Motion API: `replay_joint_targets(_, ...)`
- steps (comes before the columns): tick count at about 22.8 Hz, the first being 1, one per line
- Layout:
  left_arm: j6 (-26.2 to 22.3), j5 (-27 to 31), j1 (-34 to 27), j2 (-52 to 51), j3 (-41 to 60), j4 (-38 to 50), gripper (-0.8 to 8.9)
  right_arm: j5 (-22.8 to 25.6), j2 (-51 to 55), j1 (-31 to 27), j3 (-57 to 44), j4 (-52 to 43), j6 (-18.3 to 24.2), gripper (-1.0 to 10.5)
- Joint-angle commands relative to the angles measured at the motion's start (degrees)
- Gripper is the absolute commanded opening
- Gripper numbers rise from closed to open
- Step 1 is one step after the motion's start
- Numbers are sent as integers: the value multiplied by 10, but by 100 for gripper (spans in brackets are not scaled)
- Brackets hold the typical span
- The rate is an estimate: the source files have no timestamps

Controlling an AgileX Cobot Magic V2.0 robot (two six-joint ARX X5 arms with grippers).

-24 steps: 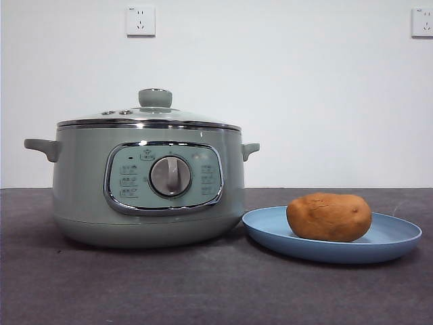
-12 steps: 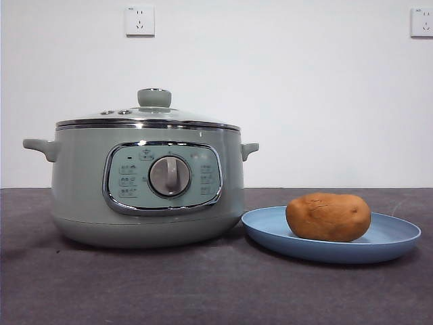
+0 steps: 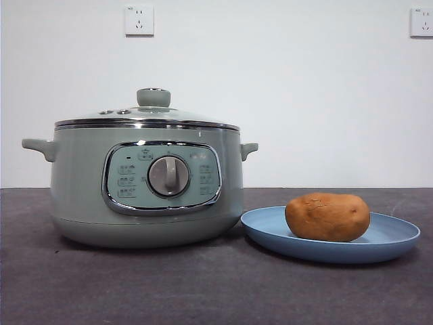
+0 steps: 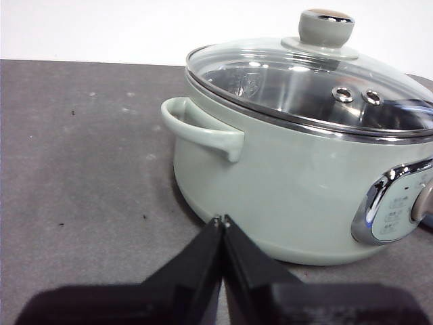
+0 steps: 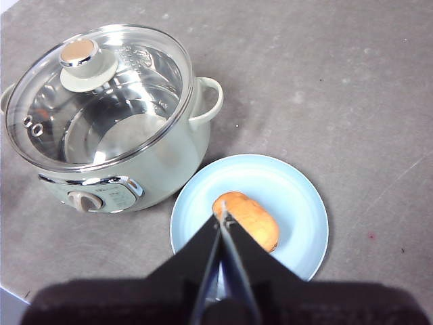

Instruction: Take the potato out from the steamer,put the potato on the plate,close the lid

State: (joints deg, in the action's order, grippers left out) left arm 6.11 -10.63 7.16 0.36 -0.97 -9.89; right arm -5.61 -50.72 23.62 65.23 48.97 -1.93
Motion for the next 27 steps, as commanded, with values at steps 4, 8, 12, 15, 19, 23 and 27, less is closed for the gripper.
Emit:
replay_joint_targets(4, 1, 0, -2, -2, 7, 0, -3, -1, 2, 0, 3, -4, -2, -1)
replay_joint_targets(8, 1, 0, -2, -2, 7, 0, -3, -1, 2, 0, 3, -4, -2, -1)
replay_joint_targets(12, 1, 0, -2, -2, 7, 0, -3, 0, 2, 0, 3, -4, -1, -1)
replay_joint_targets(15, 1, 0, -2, -2, 7, 0, -3, 17, 20, -14, 3, -4, 27, 2)
replay_joint_targets(19, 1, 0, -2, -2, 7, 0, -3, 13, 53, -140, -4, -8, 38, 1)
replay_joint_targets(23, 1, 0, -2, -2, 7, 0, -3, -7, 129, -243, -96, -111, 32, 1)
replay_joint_targets(27, 1, 0, -2, -2, 7, 0, -3, -32, 241, -266, -294, -335, 28, 1)
